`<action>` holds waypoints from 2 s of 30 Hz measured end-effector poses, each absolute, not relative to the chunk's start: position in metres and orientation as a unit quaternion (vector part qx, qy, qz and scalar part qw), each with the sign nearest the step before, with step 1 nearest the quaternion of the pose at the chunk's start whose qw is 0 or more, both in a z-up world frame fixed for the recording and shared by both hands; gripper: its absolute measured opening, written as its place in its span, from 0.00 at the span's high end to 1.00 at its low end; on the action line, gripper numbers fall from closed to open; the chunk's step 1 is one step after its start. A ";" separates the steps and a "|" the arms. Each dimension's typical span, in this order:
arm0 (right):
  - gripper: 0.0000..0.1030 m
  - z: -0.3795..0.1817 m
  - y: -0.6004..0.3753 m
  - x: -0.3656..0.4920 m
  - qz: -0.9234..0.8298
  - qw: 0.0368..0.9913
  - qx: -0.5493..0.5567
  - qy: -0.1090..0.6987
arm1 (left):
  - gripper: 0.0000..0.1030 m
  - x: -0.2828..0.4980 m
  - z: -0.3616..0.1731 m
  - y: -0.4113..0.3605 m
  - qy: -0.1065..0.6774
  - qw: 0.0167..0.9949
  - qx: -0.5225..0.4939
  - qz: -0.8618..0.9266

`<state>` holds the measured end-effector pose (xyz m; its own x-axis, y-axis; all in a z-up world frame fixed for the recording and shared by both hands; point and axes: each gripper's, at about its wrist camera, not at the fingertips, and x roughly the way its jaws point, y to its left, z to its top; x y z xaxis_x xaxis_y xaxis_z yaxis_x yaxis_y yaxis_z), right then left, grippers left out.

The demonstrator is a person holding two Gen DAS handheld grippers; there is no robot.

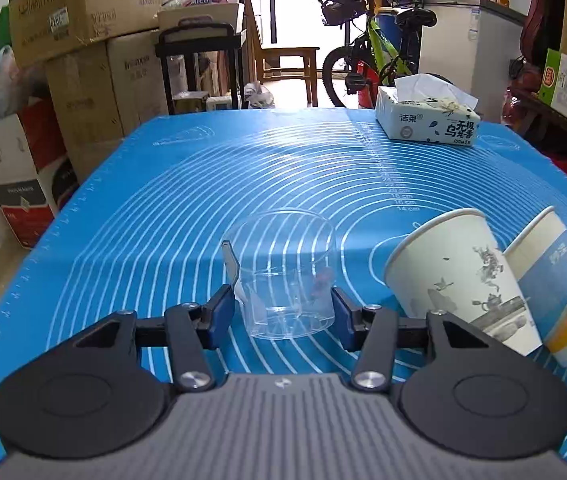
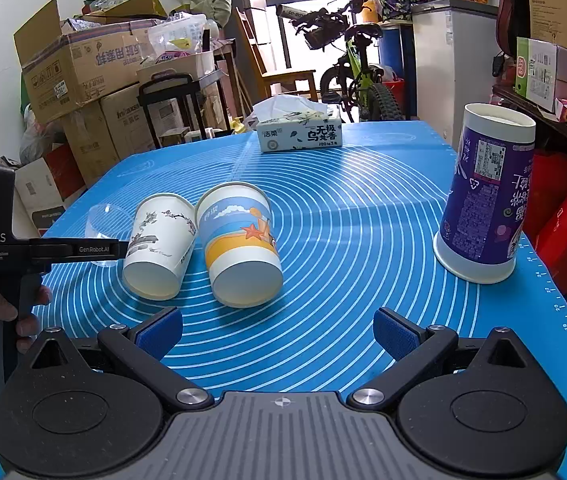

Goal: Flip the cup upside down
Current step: 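Grasp the clear plastic cup with the left tool and lift it, then hold the clear cup in the left tool while the right tool approaches it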

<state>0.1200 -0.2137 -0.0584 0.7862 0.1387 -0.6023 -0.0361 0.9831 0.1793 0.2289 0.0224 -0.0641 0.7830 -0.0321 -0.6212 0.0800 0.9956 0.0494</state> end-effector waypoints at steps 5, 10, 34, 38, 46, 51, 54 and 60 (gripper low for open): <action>0.00 -0.058 -0.215 0.119 0.044 0.942 0.080 0.324 | 0.49 0.226 -0.063 0.025 0.326 0.944 0.035 -0.024; 0.00 -0.056 -0.213 0.116 0.047 0.942 0.076 0.323 | 0.49 0.210 -0.057 0.029 0.321 0.946 0.032 -0.027; 0.00 -0.041 -0.216 0.056 0.076 0.934 0.013 0.348 | 0.48 0.079 -0.056 -0.011 0.333 0.940 0.014 -0.070; 0.00 -0.040 -0.214 0.055 0.082 0.932 -0.010 0.354 | 0.48 0.078 -0.060 -0.012 0.337 0.938 0.013 -0.075; 0.00 -0.034 -0.201 0.059 0.101 0.927 -0.081 0.352 | 0.16 0.071 -0.060 -0.012 0.336 0.939 0.011 -0.068; 0.00 -0.031 -0.190 0.058 0.117 0.925 -0.094 0.350 | 0.12 0.067 -0.058 -0.009 0.345 0.936 0.008 -0.072; 0.00 -0.025 -0.176 0.057 0.131 0.920 -0.142 0.340 | 0.12 0.060 -0.058 -0.005 0.349 0.934 0.002 -0.078; 0.02 -0.006 -0.135 0.048 0.207 0.868 -0.353 0.281 | 0.12 0.036 -0.057 0.010 0.336 0.940 -0.002 -0.067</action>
